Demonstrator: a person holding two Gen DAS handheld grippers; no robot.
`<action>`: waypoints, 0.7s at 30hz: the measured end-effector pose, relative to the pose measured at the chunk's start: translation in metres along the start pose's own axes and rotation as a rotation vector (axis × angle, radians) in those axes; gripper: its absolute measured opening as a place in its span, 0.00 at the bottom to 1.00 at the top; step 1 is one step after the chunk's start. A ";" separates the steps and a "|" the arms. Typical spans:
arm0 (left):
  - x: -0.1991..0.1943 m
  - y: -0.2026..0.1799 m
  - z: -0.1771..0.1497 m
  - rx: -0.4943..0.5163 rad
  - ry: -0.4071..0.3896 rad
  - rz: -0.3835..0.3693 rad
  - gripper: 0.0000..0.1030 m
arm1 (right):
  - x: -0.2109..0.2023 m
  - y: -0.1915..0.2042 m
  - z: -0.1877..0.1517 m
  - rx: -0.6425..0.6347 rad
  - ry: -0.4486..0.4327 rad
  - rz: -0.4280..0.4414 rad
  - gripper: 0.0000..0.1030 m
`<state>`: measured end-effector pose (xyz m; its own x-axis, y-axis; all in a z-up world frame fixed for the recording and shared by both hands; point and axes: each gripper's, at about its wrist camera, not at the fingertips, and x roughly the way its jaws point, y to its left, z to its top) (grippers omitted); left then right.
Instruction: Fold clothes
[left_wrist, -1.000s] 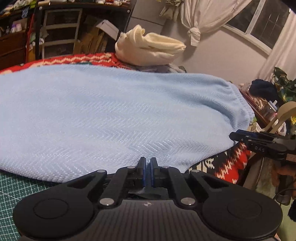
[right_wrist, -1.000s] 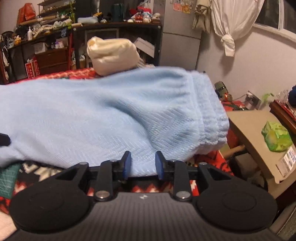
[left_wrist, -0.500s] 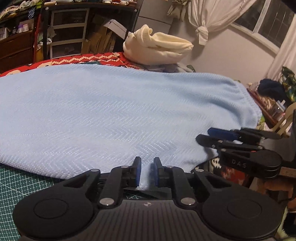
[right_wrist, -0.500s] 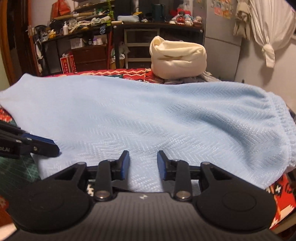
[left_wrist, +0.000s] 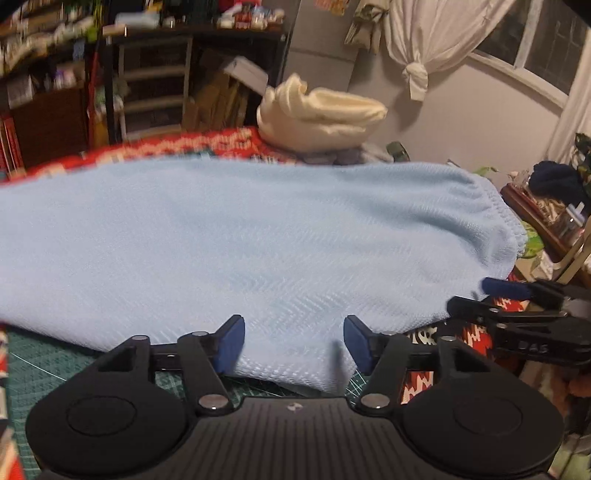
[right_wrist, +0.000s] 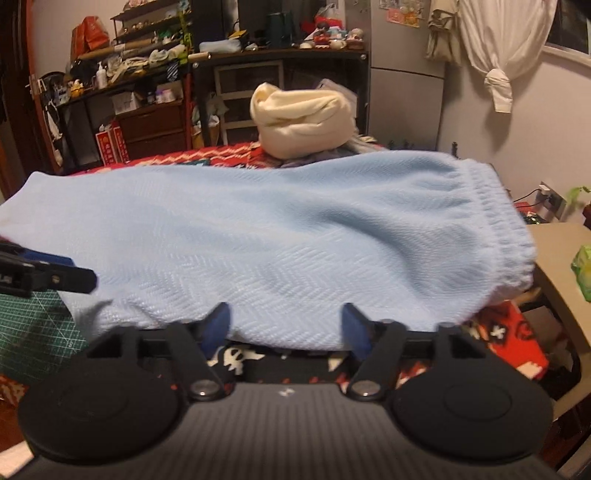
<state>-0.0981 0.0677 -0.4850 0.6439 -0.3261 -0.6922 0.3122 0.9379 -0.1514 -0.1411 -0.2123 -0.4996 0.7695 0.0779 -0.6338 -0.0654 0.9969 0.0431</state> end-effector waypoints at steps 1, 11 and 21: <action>-0.004 0.000 0.000 0.008 -0.003 0.010 0.63 | -0.005 -0.001 0.000 -0.002 -0.006 -0.003 0.86; -0.062 0.102 -0.011 -0.193 -0.031 0.119 0.76 | -0.033 0.016 0.015 -0.029 -0.061 -0.049 1.00; -0.136 0.331 -0.013 -0.677 -0.174 0.309 0.68 | -0.016 0.041 0.047 0.130 -0.094 -0.103 1.00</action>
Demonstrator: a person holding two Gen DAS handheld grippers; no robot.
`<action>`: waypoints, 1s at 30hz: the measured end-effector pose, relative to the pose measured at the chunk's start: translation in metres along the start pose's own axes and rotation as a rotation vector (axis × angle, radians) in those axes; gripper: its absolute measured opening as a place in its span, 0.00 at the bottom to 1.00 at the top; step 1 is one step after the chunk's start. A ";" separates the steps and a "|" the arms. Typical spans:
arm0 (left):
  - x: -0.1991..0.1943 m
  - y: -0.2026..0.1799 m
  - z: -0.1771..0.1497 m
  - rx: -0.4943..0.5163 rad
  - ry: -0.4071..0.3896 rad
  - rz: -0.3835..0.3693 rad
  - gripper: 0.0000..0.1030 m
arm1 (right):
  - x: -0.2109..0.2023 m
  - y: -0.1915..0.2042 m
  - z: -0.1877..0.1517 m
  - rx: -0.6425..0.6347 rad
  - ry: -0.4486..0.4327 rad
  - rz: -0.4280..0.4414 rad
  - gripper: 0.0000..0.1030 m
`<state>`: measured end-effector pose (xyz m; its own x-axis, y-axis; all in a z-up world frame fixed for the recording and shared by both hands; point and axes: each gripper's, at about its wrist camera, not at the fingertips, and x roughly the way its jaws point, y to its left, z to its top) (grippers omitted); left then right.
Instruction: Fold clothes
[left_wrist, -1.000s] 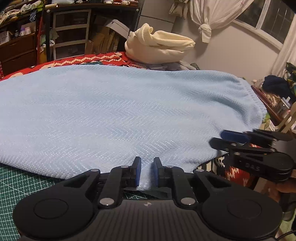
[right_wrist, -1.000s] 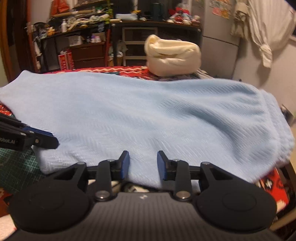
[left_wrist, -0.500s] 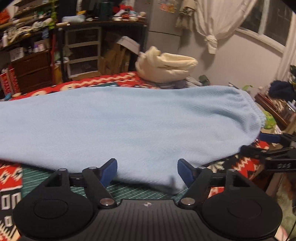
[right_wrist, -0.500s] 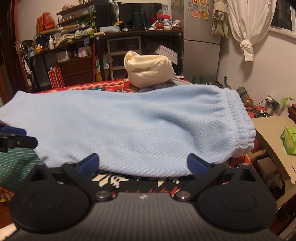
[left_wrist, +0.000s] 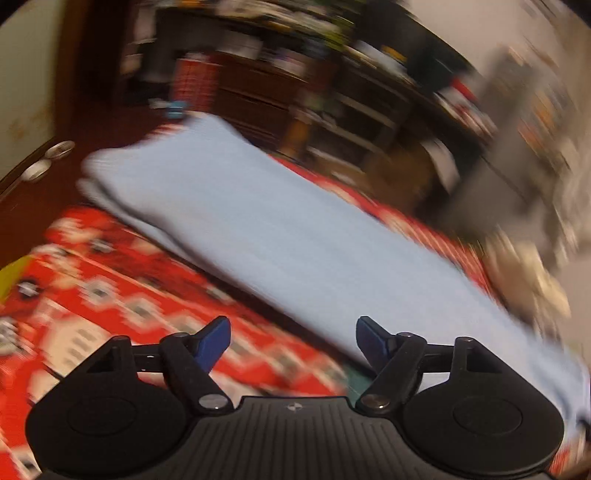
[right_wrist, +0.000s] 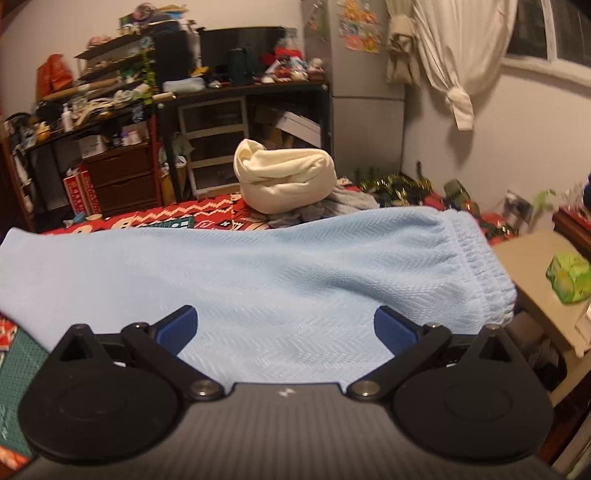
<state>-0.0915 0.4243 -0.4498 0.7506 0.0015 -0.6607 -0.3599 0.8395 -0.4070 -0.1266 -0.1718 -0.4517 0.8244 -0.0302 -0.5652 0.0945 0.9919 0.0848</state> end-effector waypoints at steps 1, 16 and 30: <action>0.003 0.018 0.013 -0.054 -0.021 0.014 0.67 | 0.002 0.003 0.001 0.019 -0.005 -0.003 1.00; 0.071 0.156 0.092 -0.495 -0.052 0.077 0.37 | 0.014 0.034 0.010 0.093 0.010 -0.044 1.00; 0.031 0.131 0.107 -0.184 -0.194 0.081 0.14 | 0.008 0.065 0.010 0.021 0.011 -0.001 1.00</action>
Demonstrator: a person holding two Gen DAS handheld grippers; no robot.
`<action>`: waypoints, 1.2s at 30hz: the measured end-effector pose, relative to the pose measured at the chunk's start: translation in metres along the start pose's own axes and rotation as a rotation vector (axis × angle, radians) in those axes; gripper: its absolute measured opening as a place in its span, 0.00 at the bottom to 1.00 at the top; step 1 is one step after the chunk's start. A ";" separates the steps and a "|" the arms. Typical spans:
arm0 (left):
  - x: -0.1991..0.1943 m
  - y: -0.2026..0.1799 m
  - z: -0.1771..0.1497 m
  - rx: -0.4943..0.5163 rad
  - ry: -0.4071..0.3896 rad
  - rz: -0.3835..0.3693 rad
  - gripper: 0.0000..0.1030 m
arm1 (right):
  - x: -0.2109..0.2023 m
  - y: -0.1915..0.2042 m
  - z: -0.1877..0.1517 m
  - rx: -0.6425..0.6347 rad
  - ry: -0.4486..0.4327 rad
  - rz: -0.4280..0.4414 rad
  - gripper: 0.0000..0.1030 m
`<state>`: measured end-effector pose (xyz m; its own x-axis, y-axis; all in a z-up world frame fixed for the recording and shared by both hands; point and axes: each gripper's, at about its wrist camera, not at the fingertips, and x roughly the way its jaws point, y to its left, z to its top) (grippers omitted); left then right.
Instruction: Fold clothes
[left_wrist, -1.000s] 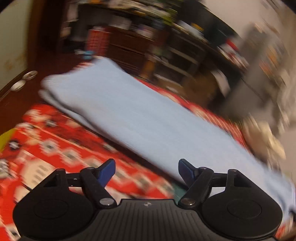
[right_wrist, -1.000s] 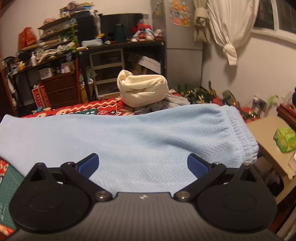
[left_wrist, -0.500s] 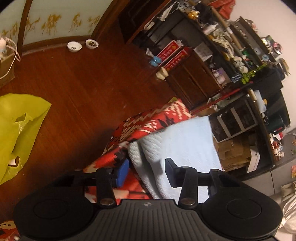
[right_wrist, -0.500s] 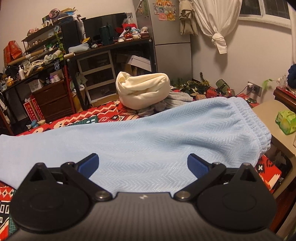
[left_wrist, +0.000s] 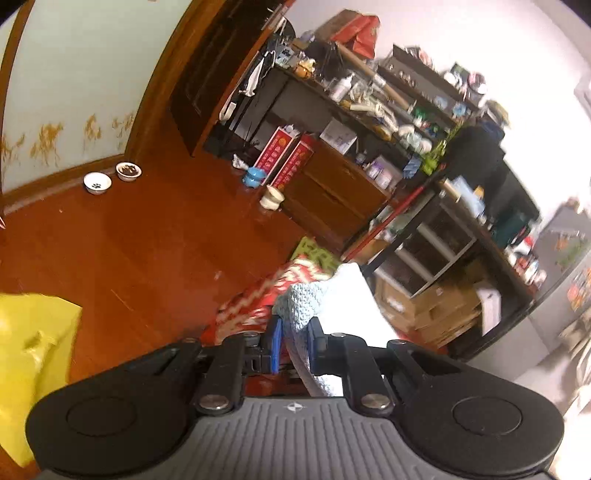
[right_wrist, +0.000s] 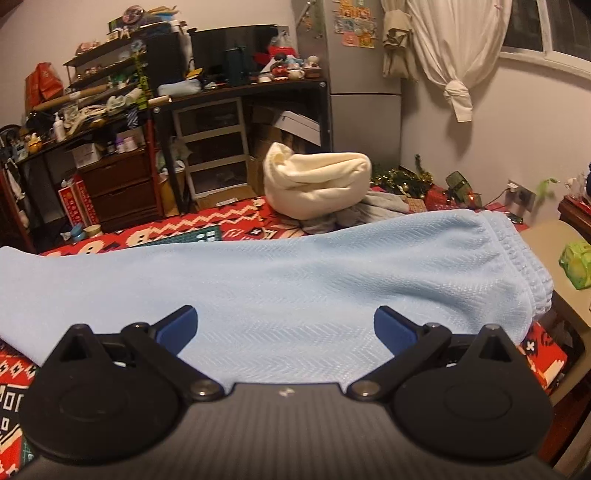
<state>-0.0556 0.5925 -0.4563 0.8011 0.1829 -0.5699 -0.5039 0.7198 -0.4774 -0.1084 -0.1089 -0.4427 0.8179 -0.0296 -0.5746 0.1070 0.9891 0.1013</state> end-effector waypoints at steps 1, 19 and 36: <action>0.009 0.003 -0.005 0.020 0.032 0.029 0.14 | 0.000 0.002 -0.001 0.002 0.004 0.005 1.00; -0.060 -0.066 -0.077 0.466 0.039 -0.029 0.50 | 0.015 0.087 -0.051 -0.227 0.103 0.164 0.83; -0.099 -0.207 -0.263 0.807 0.181 -0.237 0.84 | -0.014 0.079 -0.065 -0.360 0.042 0.199 1.00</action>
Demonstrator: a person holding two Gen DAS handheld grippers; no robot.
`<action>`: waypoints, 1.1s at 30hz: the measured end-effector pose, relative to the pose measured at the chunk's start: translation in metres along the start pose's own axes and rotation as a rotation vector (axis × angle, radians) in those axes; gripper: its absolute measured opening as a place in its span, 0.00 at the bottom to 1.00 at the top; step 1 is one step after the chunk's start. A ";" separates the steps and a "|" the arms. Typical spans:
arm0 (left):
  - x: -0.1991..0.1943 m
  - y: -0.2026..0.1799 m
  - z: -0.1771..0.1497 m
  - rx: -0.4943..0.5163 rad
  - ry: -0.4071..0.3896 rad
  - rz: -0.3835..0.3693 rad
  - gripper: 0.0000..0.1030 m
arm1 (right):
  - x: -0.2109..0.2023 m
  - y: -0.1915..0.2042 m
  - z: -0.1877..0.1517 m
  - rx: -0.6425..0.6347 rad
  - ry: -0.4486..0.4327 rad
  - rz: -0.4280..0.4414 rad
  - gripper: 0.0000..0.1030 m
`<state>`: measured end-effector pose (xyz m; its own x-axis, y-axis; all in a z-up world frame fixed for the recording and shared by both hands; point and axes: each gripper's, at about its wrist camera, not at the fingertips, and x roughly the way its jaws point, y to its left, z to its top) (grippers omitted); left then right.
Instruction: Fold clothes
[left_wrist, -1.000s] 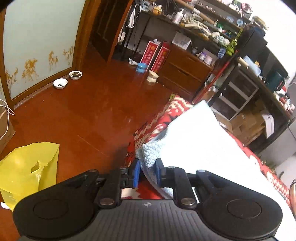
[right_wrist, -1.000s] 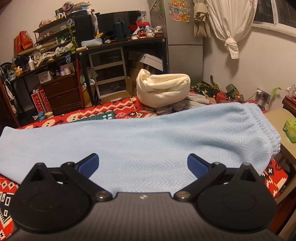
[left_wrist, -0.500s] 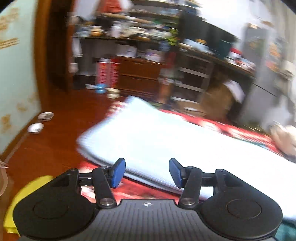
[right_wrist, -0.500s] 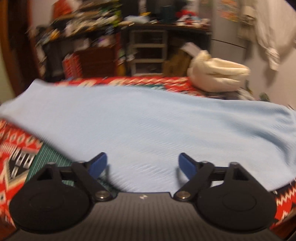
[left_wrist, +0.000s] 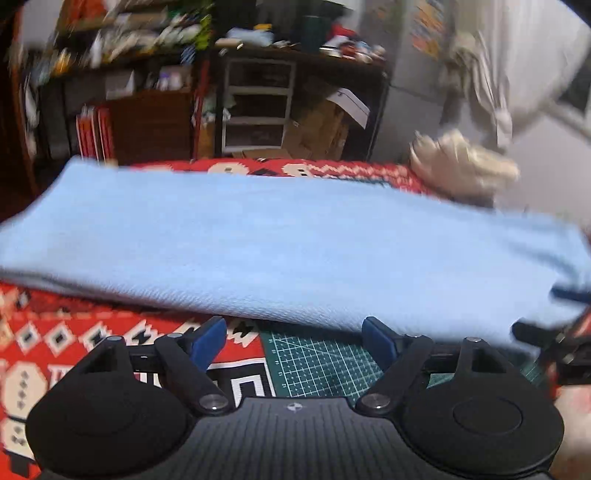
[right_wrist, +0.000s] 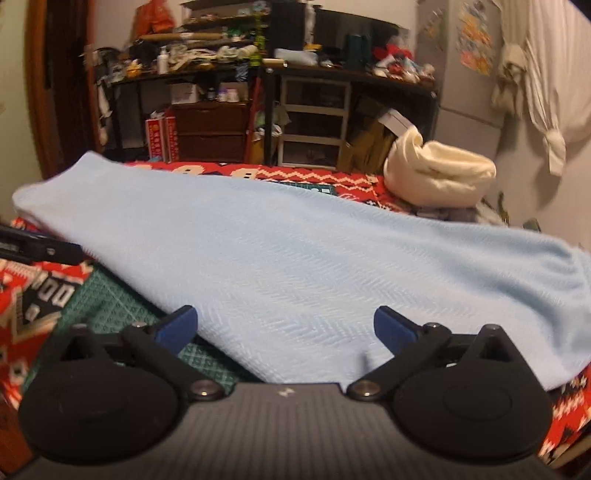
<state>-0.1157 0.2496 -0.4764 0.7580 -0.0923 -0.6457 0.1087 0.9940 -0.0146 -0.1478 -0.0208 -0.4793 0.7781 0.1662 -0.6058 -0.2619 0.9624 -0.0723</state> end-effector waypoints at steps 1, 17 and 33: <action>0.000 -0.010 -0.003 0.055 -0.023 0.014 0.85 | -0.001 0.000 -0.003 -0.013 0.002 0.005 1.00; 0.015 -0.046 -0.005 0.280 0.054 -0.152 0.84 | 0.032 0.028 -0.017 -0.380 0.082 0.024 0.37; 0.042 -0.118 -0.046 1.074 -0.157 -0.109 0.43 | 0.026 -0.019 0.025 -0.045 0.076 0.152 0.21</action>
<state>-0.1260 0.1310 -0.5372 0.7757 -0.2591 -0.5755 0.6274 0.4164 0.6580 -0.1088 -0.0291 -0.4741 0.6829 0.2906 -0.6702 -0.3999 0.9165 -0.0100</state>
